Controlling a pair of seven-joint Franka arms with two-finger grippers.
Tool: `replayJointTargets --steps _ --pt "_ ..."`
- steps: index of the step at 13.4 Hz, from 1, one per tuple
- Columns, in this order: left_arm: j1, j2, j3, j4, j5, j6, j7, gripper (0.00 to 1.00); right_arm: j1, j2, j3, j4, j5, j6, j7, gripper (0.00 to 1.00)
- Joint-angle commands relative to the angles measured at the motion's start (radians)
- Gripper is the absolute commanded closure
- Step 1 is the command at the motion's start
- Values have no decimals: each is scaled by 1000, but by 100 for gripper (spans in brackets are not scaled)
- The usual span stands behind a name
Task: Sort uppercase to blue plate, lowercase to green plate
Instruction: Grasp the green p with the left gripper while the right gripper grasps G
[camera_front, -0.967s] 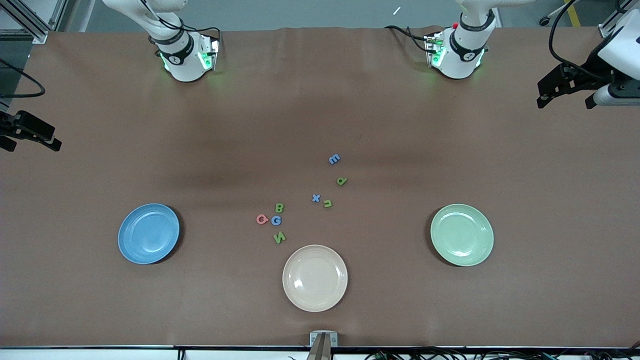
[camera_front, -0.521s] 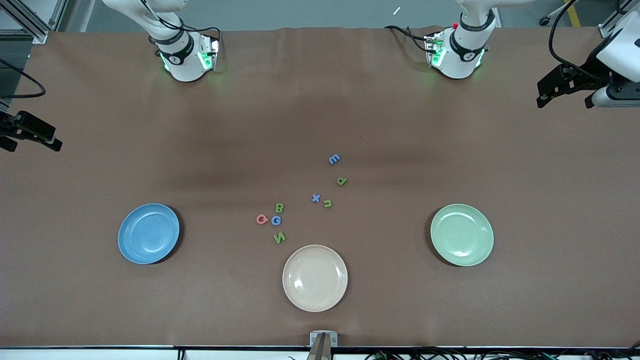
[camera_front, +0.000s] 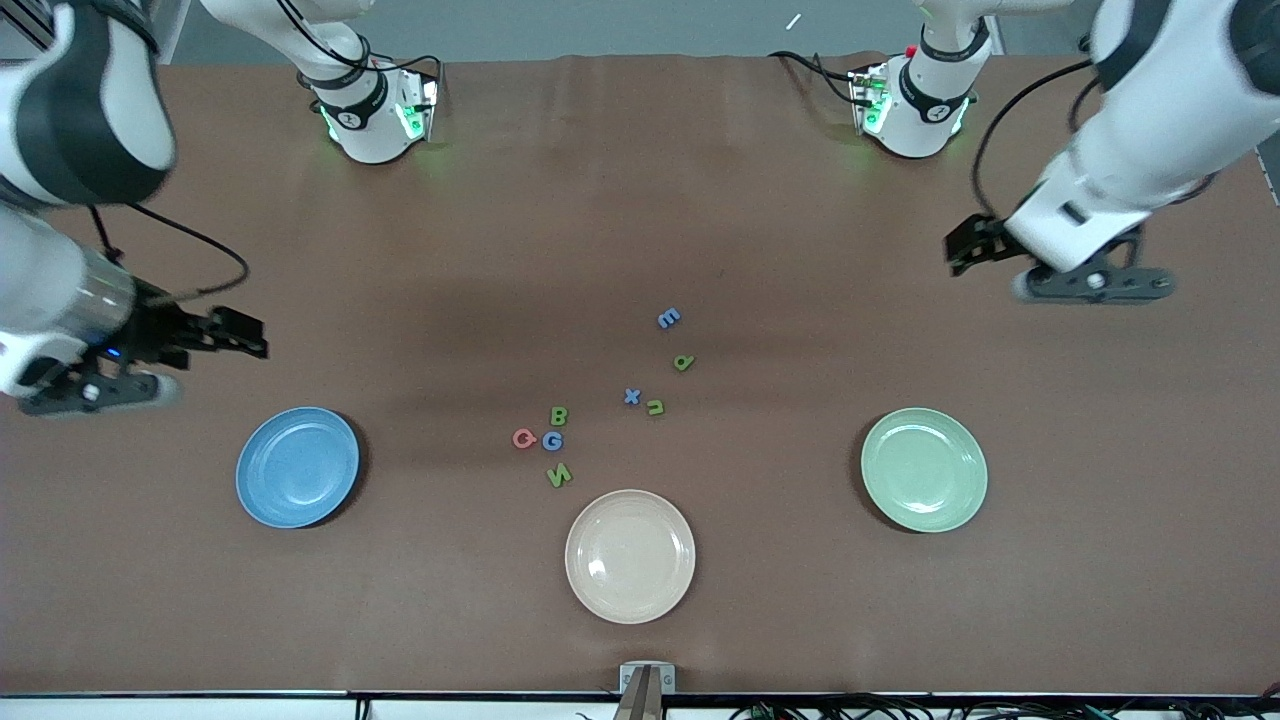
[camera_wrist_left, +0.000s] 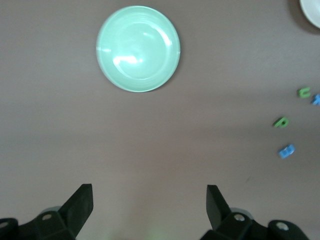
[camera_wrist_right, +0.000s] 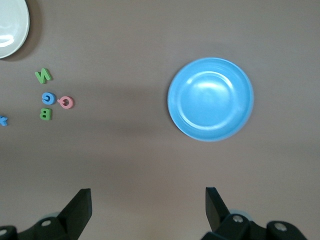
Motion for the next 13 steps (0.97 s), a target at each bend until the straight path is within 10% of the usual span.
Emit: replayJointTargets --steps 1,13 --pt "-22 107 -88 -9 3 102 -238 0 31 87 -2 4 10 87 0 0" --pt "-315 670 -95 223 158 447 -1202 5 304 477 1 3 13 622 418 0"
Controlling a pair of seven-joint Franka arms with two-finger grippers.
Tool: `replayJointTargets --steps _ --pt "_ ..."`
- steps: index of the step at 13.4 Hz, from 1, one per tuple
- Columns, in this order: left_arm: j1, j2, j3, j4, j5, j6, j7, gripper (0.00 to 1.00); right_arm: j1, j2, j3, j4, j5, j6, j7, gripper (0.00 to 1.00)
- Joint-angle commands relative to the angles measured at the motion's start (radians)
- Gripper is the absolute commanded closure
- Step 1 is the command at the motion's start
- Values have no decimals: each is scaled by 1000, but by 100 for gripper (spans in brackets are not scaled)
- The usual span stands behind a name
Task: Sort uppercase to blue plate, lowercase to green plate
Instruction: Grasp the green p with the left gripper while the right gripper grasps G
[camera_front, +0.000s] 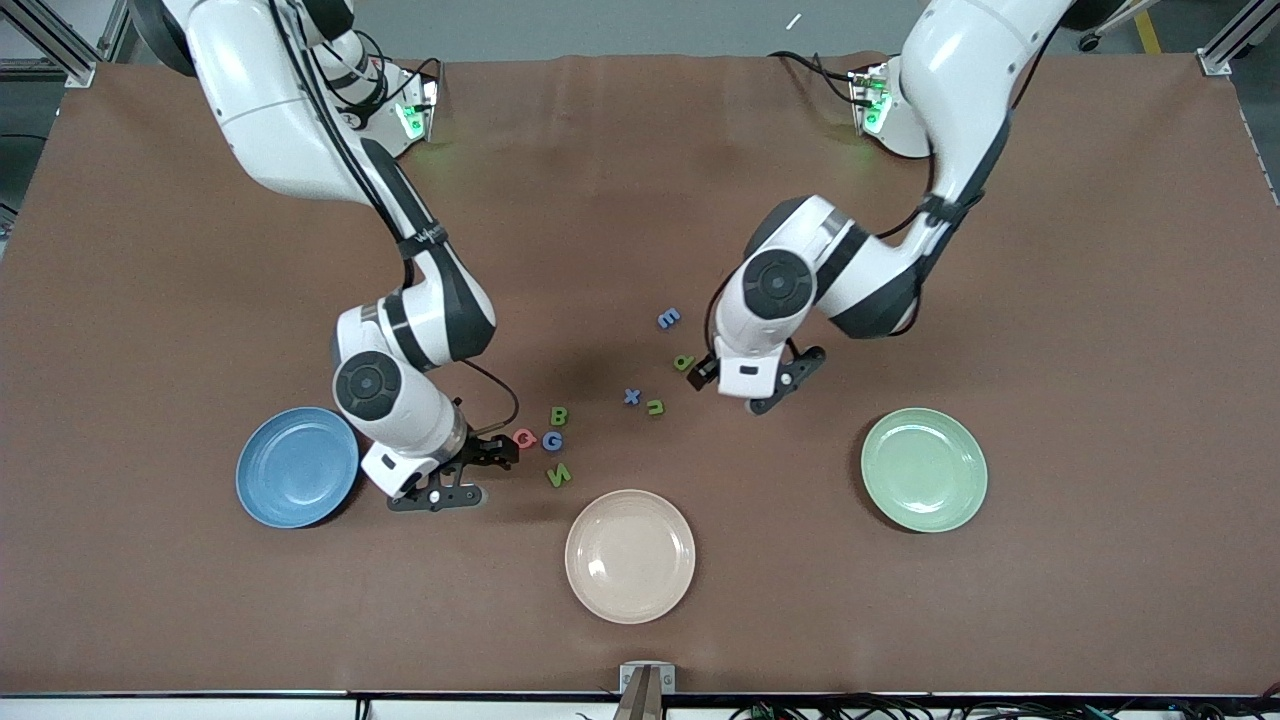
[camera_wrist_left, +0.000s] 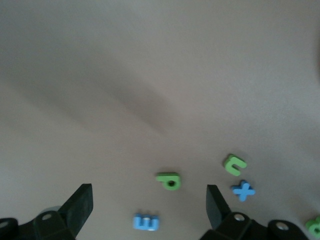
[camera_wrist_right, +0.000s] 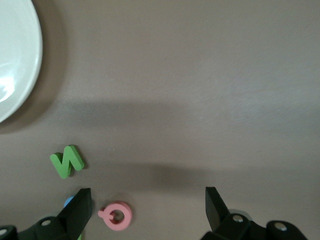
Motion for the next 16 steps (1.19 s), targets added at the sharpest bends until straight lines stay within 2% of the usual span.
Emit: replayJointTargets --steps 1,3,8,14,16 --pt "-28 65 6 47 50 66 -91 9 43 14 -8 4 9 2 71 0" --pt "-71 99 18 47 69 77 -111 16 68 35 -8 -1 0 0 70 0" --pt "-111 134 26 24 132 79 -180 19 82 39 -8 -47 -6 -1 55 4" --pt "-113 130 26 -28 133 125 -182 31 79 39 -8 -72 -6 2 44 26" --pt "-108 122 28 -74 133 181 -185 33 82 39 -8 -78 -6 2 45 27"
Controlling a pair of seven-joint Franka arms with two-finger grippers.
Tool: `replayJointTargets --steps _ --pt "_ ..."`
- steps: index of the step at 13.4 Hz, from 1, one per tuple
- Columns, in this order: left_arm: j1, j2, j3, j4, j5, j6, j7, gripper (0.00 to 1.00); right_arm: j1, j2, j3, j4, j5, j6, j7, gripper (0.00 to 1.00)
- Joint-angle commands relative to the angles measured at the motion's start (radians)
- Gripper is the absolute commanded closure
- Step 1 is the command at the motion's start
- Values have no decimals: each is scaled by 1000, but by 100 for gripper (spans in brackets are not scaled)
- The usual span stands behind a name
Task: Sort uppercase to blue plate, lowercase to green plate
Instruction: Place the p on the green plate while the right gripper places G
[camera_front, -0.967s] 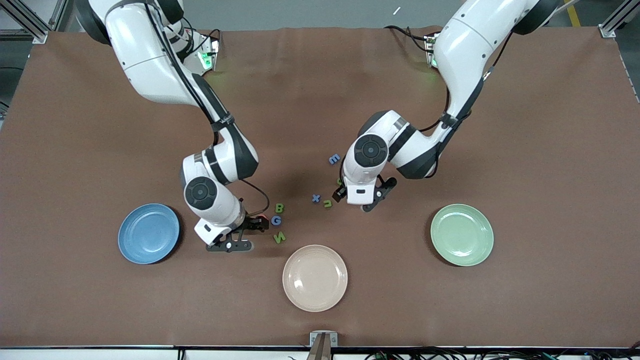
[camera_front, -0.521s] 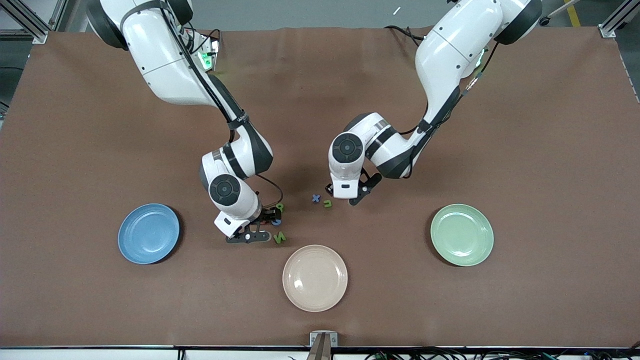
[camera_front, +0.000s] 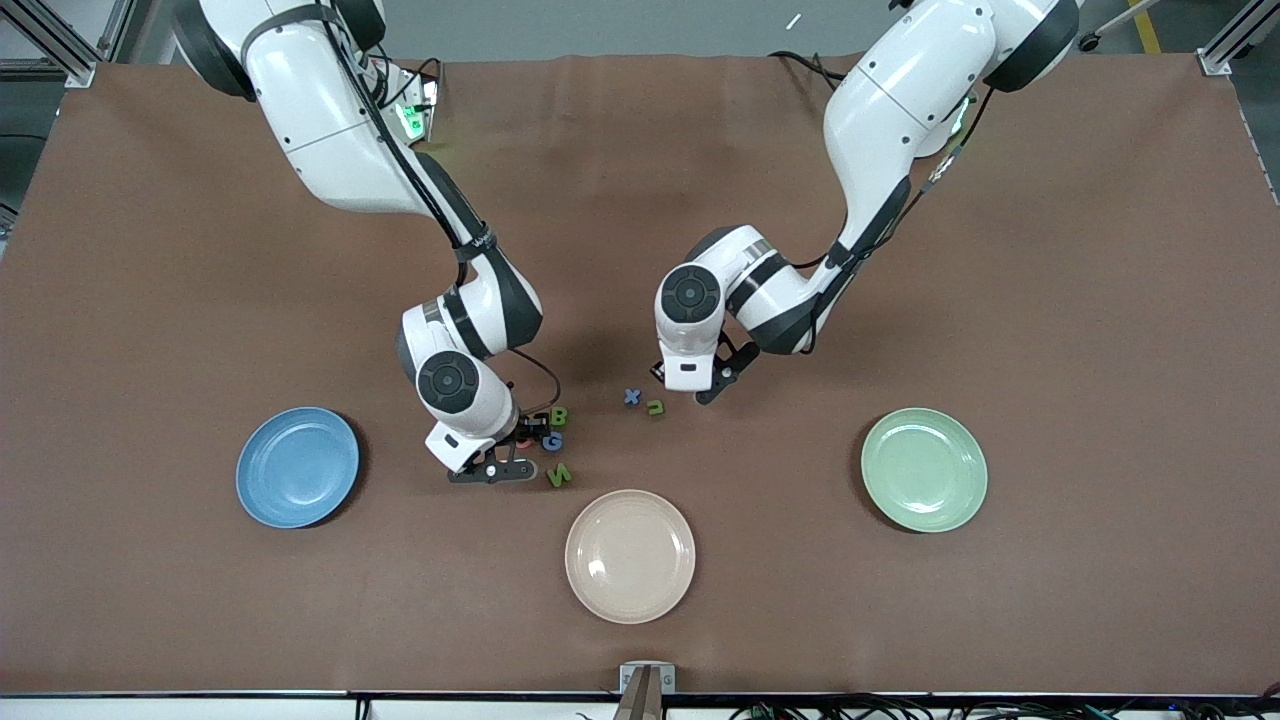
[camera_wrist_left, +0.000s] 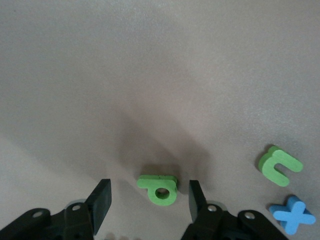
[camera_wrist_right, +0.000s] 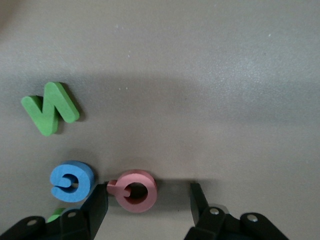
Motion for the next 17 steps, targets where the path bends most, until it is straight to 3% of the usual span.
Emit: replayJointTargets --steps 1,4,5,7,8,12,14,17 --pt "2 -19 9 -63 19 79 -23 34 4 -12 2 -22 -4 8 -2 27" --pt "2 -18 9 -65 39 84 -23 42 4 -12 2 -22 -1 8 0 27" --pt "5 -19 9 -68 53 84 -25 54 2 -13 2 -22 -1 7 -3 35" --pt "2 -28 9 -68 74 81 -23 88 1 -15 2 -21 -1 7 -4 54" --pt "13 -40 9 -68 91 76 -22 98 1 -16 2 -21 -2 7 -4 61" --pt "103 -123 6 -66 196 71 15 100 -4 -19 1 -15 -2 5 -4 83" --pt "169 -165 6 -68 200 64 130 100 -45 -27 -5 8 -6 -2 -43 85" --pt "287 -197 3 -63 200 25 314 100 -206 -27 -1 53 7 -5 -285 87"
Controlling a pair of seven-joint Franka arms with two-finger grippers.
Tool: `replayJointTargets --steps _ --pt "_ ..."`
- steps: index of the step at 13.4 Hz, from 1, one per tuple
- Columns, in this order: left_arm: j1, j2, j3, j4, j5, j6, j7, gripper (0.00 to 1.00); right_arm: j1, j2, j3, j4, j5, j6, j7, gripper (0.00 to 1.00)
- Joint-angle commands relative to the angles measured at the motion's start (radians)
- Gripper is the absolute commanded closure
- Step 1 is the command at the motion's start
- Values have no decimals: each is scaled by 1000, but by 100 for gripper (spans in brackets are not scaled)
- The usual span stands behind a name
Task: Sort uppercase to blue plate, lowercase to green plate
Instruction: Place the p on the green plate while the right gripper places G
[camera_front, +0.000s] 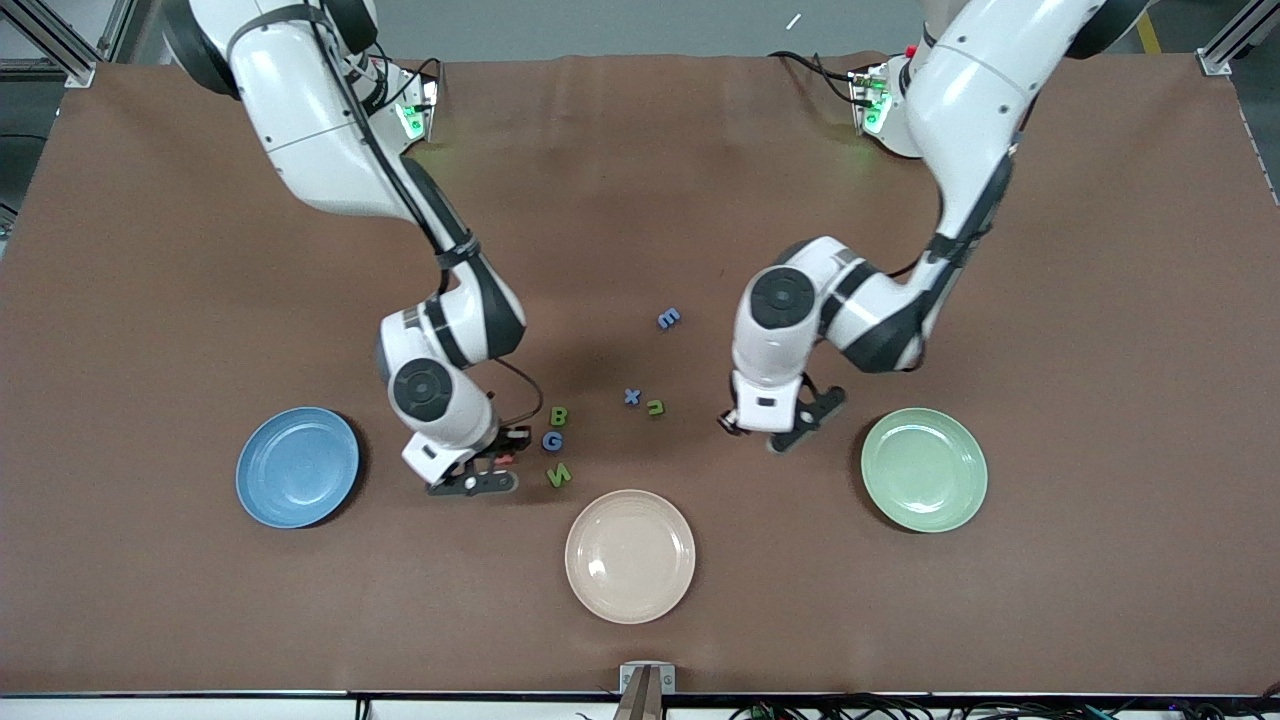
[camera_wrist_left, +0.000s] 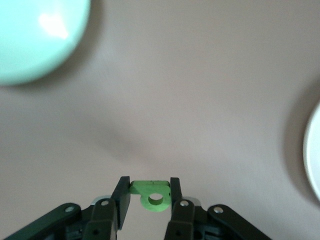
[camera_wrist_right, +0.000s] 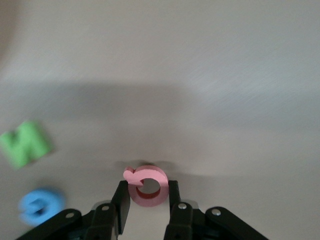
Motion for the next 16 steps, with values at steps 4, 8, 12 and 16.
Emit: replayJointTargets --steps 4,8,12,16 --pt "216 -15 -10 -35 18 -20 237 99 -300 -52 25 28 10 -112 -463 87" --pt "276 32 -5 -26 21 -9 291 61 -423 -59 21 18 2 -203 -669 84" --pt "270 19 -19 -26 9 -21 279 0 -463 -44 21 4 -2 -205 -743 56" --pt "246 -14 -106 -35 6 -113 268 0 -431 -46 25 16 10 -192 -726 24"
